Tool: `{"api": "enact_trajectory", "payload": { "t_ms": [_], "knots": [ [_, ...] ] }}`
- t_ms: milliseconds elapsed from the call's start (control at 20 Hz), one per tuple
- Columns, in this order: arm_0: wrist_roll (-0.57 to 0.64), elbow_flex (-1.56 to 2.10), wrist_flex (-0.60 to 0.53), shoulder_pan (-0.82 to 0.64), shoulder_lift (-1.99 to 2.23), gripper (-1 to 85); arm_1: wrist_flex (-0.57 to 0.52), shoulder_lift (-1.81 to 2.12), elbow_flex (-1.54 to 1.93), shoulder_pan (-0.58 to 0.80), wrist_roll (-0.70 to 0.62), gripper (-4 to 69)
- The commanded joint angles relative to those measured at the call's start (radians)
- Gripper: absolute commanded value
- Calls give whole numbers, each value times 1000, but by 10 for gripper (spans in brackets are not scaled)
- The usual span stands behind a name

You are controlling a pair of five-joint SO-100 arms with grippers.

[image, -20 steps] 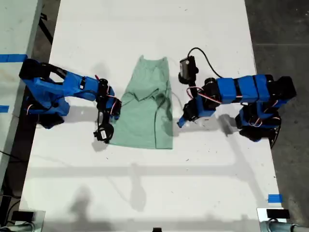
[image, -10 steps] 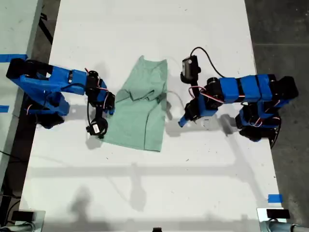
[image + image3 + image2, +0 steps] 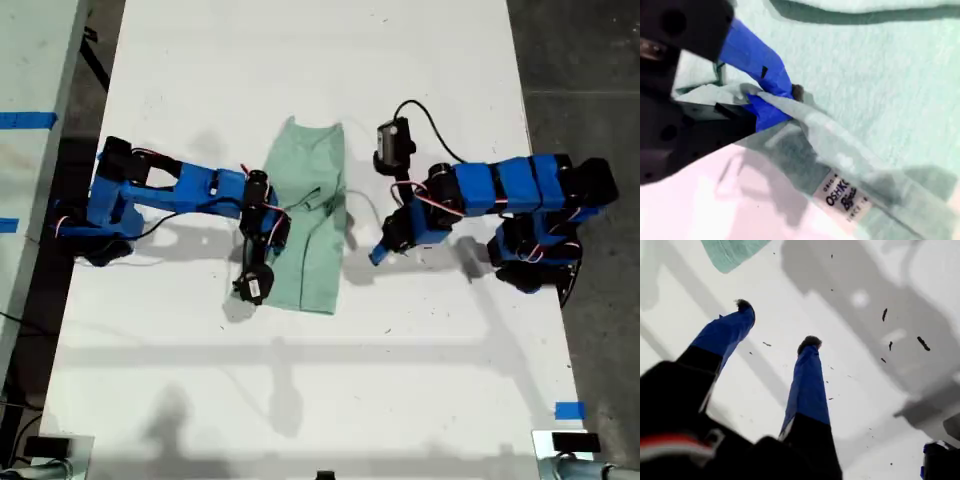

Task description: Fold tshirt

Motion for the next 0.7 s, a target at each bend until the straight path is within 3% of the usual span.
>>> {"api": "enact_trajectory", "payload": {
  "t_ms": [0,150,400,650],
  "knots": [
    [12,-117,6,-2,9,165,-17,67,-5,-21,15,223],
    [57,-160,15,0,34,283,-18,67,-3,-25,17,223],
    [9,-89,149,34,272,286,-12,80,-3,-40,32,222],
    [-167,463,8,146,744,276,-25,67,-23,-97,61,221]
  ]
}}
